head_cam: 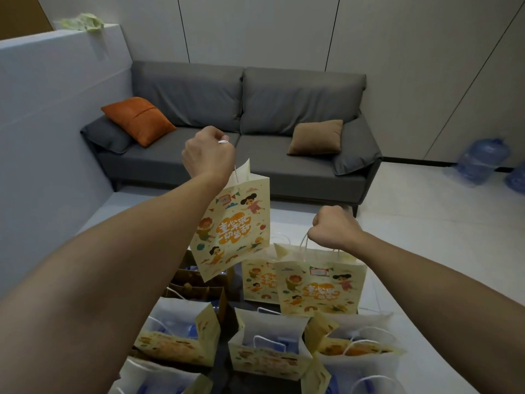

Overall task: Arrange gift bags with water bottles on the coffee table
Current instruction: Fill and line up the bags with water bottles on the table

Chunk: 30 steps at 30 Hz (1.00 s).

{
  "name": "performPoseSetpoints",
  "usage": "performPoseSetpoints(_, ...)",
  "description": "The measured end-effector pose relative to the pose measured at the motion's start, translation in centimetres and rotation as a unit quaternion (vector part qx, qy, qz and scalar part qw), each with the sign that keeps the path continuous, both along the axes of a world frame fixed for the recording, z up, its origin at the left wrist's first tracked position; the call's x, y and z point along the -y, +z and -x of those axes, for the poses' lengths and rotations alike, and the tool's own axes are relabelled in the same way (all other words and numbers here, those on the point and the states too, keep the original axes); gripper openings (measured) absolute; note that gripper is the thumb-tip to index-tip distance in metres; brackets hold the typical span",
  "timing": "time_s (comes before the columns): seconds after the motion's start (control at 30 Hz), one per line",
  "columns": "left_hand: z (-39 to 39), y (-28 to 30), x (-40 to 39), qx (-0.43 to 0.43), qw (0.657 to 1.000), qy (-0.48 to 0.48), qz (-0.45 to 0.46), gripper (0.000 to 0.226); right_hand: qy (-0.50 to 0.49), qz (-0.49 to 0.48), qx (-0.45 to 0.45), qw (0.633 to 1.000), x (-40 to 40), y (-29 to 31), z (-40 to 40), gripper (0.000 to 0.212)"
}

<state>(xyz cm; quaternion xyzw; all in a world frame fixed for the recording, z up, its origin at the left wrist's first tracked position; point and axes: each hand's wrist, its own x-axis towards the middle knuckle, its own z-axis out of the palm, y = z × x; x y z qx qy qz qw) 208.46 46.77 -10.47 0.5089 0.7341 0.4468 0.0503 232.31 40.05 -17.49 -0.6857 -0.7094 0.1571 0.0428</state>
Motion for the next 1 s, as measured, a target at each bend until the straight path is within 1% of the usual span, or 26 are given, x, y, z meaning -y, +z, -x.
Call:
performPoseSetpoints(0.23, 0.4, -0.4, 0.7, 0.002, 1.000, -0.003, 0.002, 0.015, -0.014, 0.015, -0.020, 1.000, 0.4, -1.9, 3.4, 0.030)
performPoseSetpoints(0.43, 1.1, -1.2, 0.7, -0.006, 1.000, -0.011, 0.026, 0.018, -0.021, 0.042, -0.024, 0.999, 0.0, -5.6, 6.0, 0.019)
performPoseSetpoints(0.6, 1.9, -2.0, 0.5, -0.006, 0.999, -0.018, 0.039, 0.018, -0.014, 0.077, -0.045, 0.996, -0.6, -8.6, 7.7, 0.021)
performPoseSetpoints(0.67, 2.5, -2.5, 0.2, -0.002, 0.999, -0.020, 0.044, 0.016, -0.009, 0.088, -0.051, 0.995, -0.6, -9.4, 8.6, 0.026)
performPoseSetpoints(0.73, 3.1, -2.8, 0.0, 0.004, 0.999, -0.019, 0.048, 0.016, 0.003, 0.101, -0.043, 0.994, -0.8, -10.2, 9.4, 0.028)
performPoseSetpoints(0.87, 4.2, -2.9, -0.4, 0.012, 0.998, -0.021, 0.053, 0.017, 0.031, 0.194, -0.038, 0.980, -1.0, -11.8, 9.8, 0.028)
performPoseSetpoints(0.9, 4.4, -3.0, -0.4, 0.014, 0.998, -0.021, 0.052, 0.017, 0.033, 0.211, -0.035, 0.976, -0.9, -12.2, 9.7, 0.025)
performPoseSetpoints(1.0, 4.8, -2.9, -0.7, 0.014, 0.999, -0.014, 0.042, 0.017, 0.021, 0.213, -0.050, 0.976, -0.9, -12.9, 9.4, 0.013)
